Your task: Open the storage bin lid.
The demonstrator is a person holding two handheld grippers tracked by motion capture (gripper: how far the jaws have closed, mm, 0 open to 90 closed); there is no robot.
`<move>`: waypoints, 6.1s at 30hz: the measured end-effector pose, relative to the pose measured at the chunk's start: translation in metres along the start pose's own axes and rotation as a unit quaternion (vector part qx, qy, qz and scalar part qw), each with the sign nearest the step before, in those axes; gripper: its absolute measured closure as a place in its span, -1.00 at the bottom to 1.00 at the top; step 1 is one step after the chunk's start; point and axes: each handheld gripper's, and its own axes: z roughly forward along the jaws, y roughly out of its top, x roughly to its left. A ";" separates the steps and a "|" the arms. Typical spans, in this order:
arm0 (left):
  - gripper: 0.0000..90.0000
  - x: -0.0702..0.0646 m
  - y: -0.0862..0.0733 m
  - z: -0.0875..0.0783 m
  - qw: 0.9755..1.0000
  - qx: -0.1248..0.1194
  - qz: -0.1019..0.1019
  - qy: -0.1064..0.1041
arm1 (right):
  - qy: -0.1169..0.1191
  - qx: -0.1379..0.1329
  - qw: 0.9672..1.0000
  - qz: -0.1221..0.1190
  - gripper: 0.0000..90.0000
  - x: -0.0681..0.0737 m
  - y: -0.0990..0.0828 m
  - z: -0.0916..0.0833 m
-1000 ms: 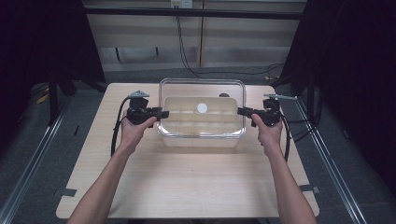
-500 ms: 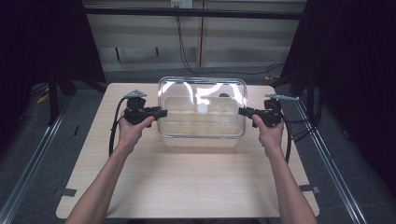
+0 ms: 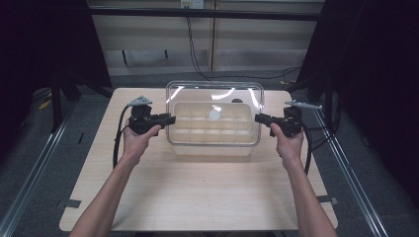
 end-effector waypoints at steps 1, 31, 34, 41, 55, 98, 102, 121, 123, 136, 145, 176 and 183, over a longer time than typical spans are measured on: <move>0.50 -0.001 0.000 -0.002 1.000 0.001 0.004 -0.001 | 0.001 -0.001 1.000 0.001 0.63 0.000 0.000 -0.001; 0.57 -0.012 -0.013 -0.020 1.000 -0.002 0.018 -0.005 | 0.021 -0.010 1.000 -0.016 0.65 0.011 -0.015 -0.016; 0.57 -0.012 -0.014 -0.021 1.000 -0.002 0.013 -0.001 | 0.022 -0.011 1.000 -0.017 0.66 0.013 -0.015 -0.017; 0.58 -0.018 -0.017 -0.027 1.000 -0.008 0.012 -0.011 | 0.024 -0.013 0.999 -0.016 0.65 0.014 -0.020 -0.021; 0.60 -0.029 -0.026 -0.037 1.000 -0.001 0.020 -0.015 | 0.028 -0.005 0.999 -0.022 0.64 0.018 -0.026 -0.028; 0.60 -0.051 -0.052 -0.060 0.999 0.027 0.038 -0.010 | 0.039 0.007 0.999 -0.022 0.65 0.040 -0.047 -0.052; 0.60 -0.049 -0.055 -0.062 0.999 0.029 0.035 -0.007 | 0.038 0.012 0.999 -0.018 0.65 0.043 -0.054 -0.051; 0.58 -0.065 -0.070 -0.066 0.997 0.058 0.041 -0.019 | 0.035 0.032 0.999 -0.016 0.66 0.051 -0.079 -0.073; 0.58 -0.066 -0.069 -0.066 0.997 0.060 0.037 -0.024 | 0.036 0.032 0.999 -0.015 0.66 0.052 -0.080 -0.075; 0.57 -0.076 -0.082 -0.077 0.996 0.077 0.038 -0.018 | 0.038 0.044 0.998 -0.021 0.67 0.063 -0.092 -0.086; 0.59 -0.086 -0.089 -0.088 0.995 0.084 0.046 -0.029 | 0.047 0.055 0.997 -0.018 0.67 0.067 -0.100 -0.093; 0.51 -0.088 -0.128 -0.083 0.991 0.122 0.036 -0.051 | 0.052 0.083 0.995 -0.006 0.69 0.066 -0.131 -0.094; 0.45 -0.089 -0.130 -0.080 0.990 0.125 0.041 -0.045 | 0.034 0.106 0.994 -0.004 0.65 0.064 -0.137 -0.087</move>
